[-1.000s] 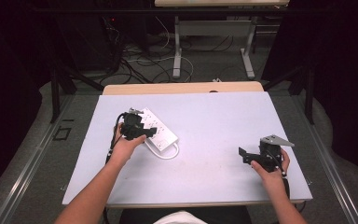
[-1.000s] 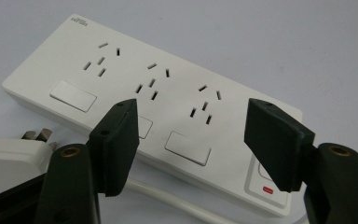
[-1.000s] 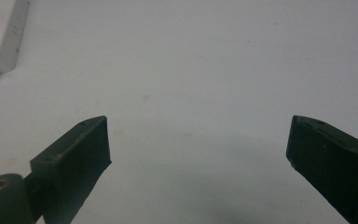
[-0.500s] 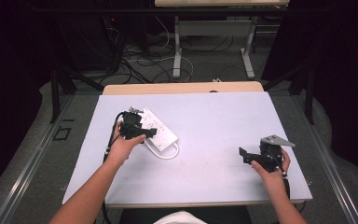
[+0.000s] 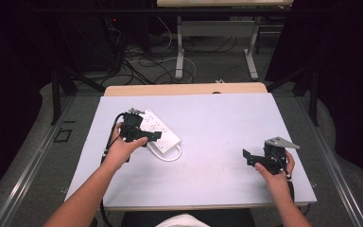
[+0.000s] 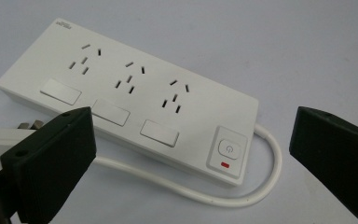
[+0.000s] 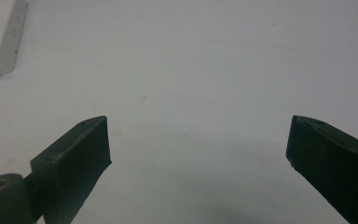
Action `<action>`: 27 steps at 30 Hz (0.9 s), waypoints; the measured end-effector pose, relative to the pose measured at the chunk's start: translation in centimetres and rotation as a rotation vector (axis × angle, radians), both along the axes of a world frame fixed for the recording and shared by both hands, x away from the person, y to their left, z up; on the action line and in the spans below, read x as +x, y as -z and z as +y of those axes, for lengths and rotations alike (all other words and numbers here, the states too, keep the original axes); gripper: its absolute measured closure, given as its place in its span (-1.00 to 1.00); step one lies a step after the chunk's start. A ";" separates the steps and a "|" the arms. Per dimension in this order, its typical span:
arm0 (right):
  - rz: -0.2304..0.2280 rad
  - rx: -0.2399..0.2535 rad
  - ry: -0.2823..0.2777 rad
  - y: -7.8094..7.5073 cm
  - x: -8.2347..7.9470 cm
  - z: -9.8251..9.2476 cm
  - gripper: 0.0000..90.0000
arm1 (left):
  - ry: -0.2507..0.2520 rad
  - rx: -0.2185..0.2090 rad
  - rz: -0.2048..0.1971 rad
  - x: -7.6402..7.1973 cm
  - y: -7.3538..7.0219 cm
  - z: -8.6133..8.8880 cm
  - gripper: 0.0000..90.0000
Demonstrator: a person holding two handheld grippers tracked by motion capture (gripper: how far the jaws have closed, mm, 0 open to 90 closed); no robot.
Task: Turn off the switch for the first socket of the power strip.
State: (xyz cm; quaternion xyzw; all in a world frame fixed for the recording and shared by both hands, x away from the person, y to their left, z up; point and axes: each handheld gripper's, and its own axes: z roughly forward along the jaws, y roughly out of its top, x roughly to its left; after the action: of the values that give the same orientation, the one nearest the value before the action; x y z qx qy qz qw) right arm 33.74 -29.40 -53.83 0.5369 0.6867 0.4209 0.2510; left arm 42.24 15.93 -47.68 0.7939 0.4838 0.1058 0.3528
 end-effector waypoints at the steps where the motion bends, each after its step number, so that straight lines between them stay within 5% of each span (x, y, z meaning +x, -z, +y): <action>1: -0.001 -0.001 0.000 0.0 0.0 0.0 -0.88 | 0.000 -0.004 0.001 -0.1 -0.2 0.3 -0.99; 9: 0.002 -0.002 0.002 0.0 0.0 0.0 -0.88 | 0.006 -0.029 -0.005 -1.3 -0.7 2.2 -0.99; 27: 0.003 -0.005 -0.001 0.0 -0.1 0.0 -0.91 | -0.086 -0.077 -0.095 -4.3 -0.4 6.5 -0.99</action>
State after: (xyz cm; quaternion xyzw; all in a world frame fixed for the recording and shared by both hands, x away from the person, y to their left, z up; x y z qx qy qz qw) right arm 33.69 -29.45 -53.80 0.5365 0.6885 0.4185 0.2508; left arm 37.94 22.45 -47.28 0.7524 0.5037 0.1398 0.4009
